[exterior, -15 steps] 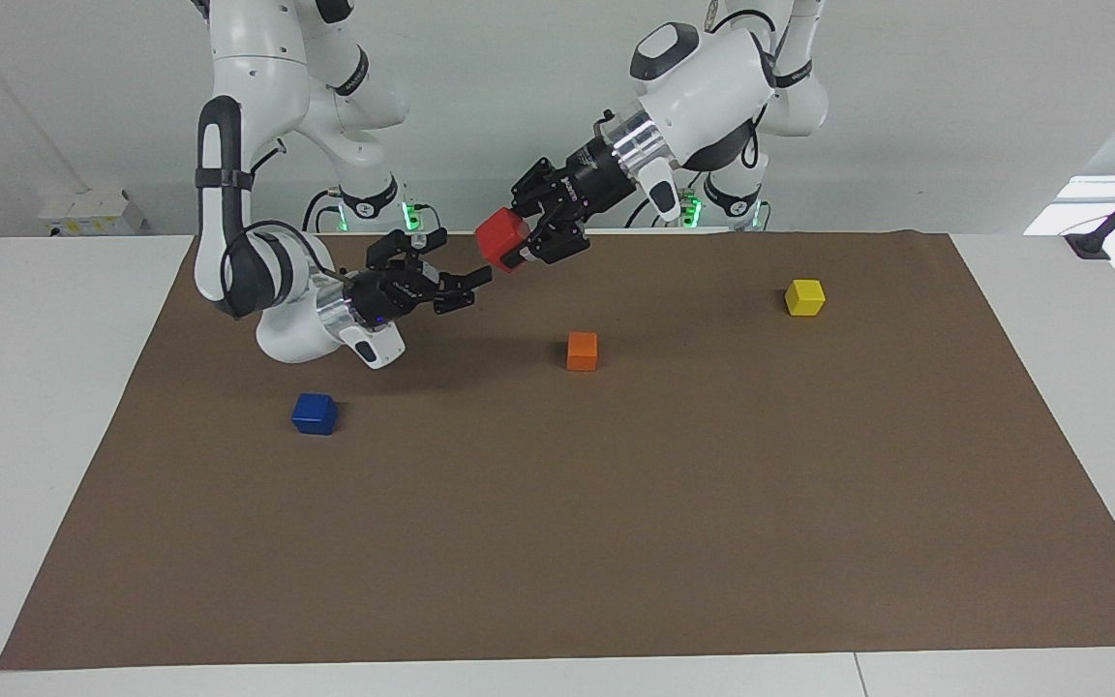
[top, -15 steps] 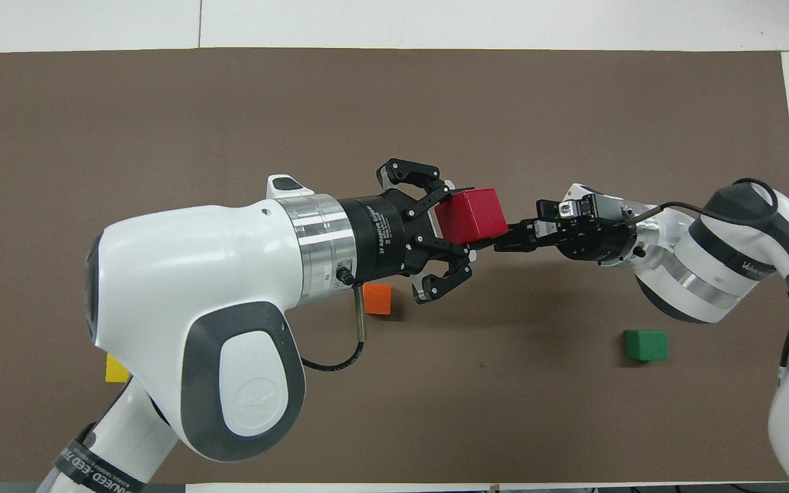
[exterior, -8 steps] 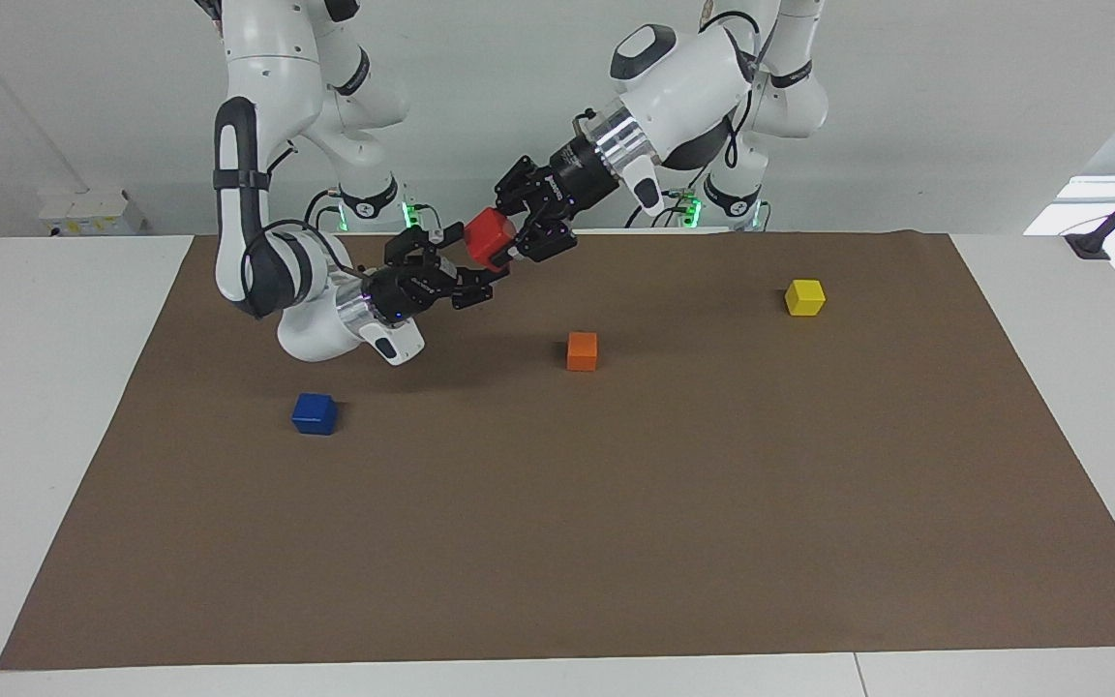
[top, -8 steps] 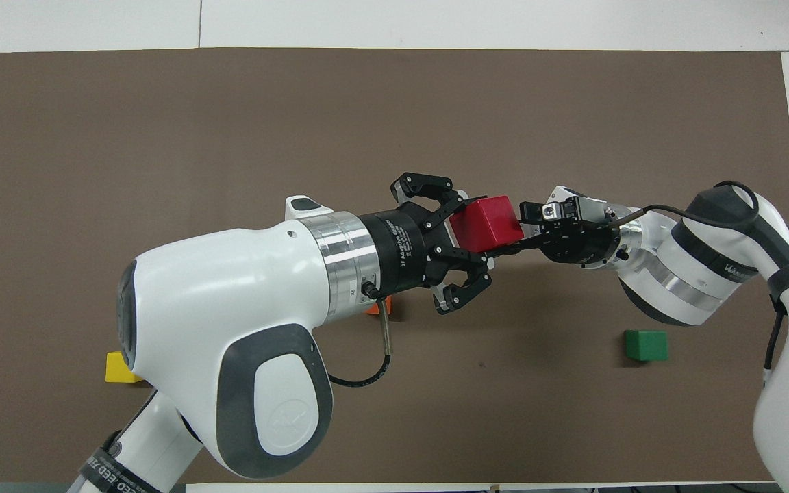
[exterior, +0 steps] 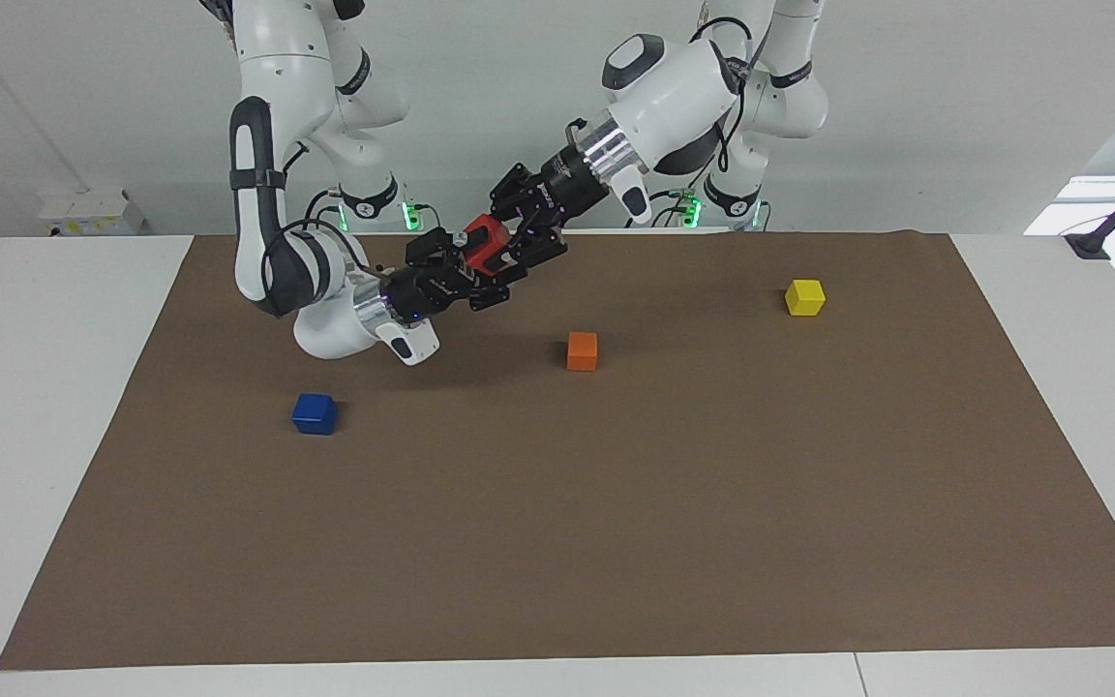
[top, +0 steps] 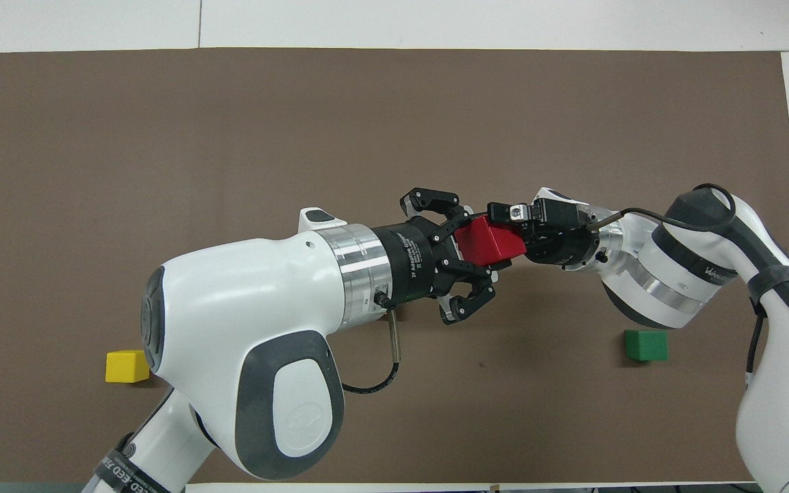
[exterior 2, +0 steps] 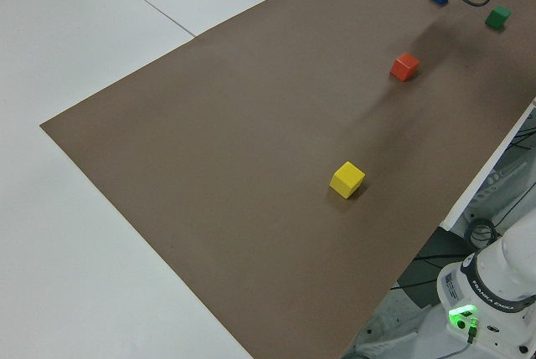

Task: Transfer red block to right arm and stack on blue block
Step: 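Bring the red cube to the right gripper and close the right gripper, then open the left gripper while the right gripper pulls the red cube away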

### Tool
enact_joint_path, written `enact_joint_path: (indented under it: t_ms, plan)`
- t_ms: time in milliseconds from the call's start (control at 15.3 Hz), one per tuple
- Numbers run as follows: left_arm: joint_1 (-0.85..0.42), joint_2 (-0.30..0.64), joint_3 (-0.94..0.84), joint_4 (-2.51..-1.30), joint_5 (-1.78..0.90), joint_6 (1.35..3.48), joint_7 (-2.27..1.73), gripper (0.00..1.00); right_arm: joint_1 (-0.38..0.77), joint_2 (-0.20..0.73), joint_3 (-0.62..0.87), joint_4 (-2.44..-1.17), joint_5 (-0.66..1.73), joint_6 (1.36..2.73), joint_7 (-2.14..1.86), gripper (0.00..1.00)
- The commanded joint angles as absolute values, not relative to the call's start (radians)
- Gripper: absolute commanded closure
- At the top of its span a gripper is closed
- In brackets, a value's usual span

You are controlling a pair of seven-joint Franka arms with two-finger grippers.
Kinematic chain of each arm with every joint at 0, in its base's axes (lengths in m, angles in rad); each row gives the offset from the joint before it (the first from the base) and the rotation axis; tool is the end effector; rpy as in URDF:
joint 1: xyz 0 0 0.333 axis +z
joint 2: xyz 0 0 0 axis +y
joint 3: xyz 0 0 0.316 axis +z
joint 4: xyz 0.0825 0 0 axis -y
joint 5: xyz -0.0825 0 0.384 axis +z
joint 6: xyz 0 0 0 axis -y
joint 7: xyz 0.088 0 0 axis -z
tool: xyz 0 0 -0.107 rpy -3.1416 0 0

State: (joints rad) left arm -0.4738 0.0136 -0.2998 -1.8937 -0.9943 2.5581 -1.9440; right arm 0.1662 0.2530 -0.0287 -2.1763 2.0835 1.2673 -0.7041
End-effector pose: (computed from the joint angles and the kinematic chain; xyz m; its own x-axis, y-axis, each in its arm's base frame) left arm 0.4448 -0.4162 0.5612 -0.1848 0.5287 -0.8284 0.9682 0.2425 -0.0612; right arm 0.5333 0.1876 0.3826 0.9940 0.0175 -0.1078 -0.1008 0.5276 -0.8435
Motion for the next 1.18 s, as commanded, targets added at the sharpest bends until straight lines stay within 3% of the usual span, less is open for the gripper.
enact_joint_path:
  t_ms: [0, 589, 655, 720, 1113]
  plan:
    - [-0.492, 0.000, -0.285, -1.913, -1.014, 2.583, -1.927, 1.00, 0.166, 0.230, -0.023, -2.203, 2.108, 1.301, -0.733, 1.00]
    - [-0.494, -0.003, -0.287, -1.916, -1.011, 2.580, -1.919, 1.00, 0.172, 0.230, -0.025, -2.203, 2.108, 1.319, -0.749, 1.00]
    - [-0.492, -0.003, -0.287, -1.914, -1.011, 2.580, -1.921, 0.81, 0.170, 0.230, -0.025, -2.201, 2.108, 1.319, -0.749, 1.00]
    - [-0.492, -0.003, -0.284, -1.911, -1.009, 2.582, -1.922, 0.01, 0.170, 0.232, -0.025, -2.198, 2.108, 1.321, -0.747, 1.00]
    - [-0.396, -0.070, -0.281, -1.911, -1.006, 2.510, -1.924, 0.00, 0.170, 0.232, -0.026, -2.191, 2.097, 1.347, -0.746, 1.00]
